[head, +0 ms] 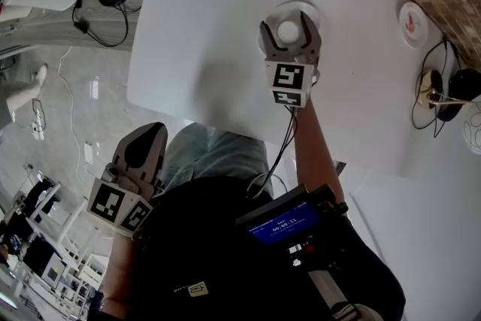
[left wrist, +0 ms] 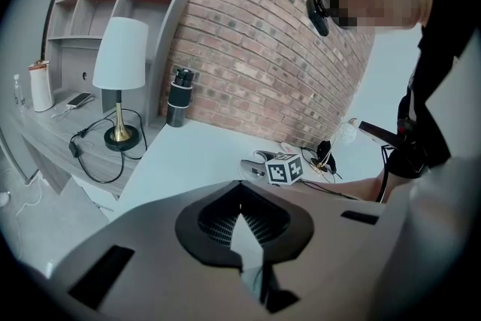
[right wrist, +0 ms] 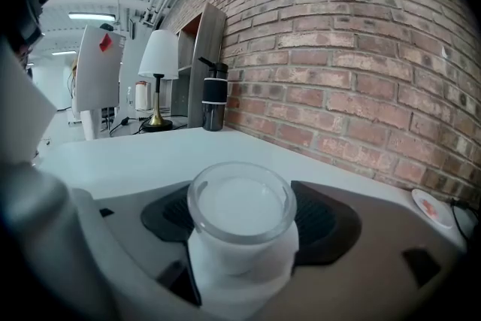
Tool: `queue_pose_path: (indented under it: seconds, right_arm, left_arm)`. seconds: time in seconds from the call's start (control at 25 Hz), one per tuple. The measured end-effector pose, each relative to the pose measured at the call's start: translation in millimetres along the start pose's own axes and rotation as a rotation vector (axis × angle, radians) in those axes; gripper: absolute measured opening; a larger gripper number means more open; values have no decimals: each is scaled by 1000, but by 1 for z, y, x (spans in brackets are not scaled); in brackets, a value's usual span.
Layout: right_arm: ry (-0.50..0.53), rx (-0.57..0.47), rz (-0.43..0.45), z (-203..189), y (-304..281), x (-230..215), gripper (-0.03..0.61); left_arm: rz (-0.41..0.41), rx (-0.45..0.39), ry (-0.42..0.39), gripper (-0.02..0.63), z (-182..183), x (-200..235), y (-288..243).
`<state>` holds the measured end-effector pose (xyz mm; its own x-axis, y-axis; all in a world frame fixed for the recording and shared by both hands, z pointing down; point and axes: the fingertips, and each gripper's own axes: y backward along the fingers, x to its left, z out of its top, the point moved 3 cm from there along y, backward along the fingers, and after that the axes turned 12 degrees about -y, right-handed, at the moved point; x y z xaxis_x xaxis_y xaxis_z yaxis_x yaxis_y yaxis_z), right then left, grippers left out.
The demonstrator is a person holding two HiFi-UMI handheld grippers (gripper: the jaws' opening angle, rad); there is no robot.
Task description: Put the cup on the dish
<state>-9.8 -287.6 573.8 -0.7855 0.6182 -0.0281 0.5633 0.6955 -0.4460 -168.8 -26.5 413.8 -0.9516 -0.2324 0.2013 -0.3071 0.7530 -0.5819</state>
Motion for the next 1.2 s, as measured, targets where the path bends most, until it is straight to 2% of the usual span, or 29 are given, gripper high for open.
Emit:
queue_pose_path:
  seconds: [0.76, 1.2]
  right_arm:
    - [0, -61, -3, 33, 40, -1, 345]
    - [-40, -157, -71, 87, 87, -12, 345]
  left_arm:
    - [-44, -69, -24, 5, 9, -14, 12]
    - [-93, -143, -32, 5, 20, -21, 26]
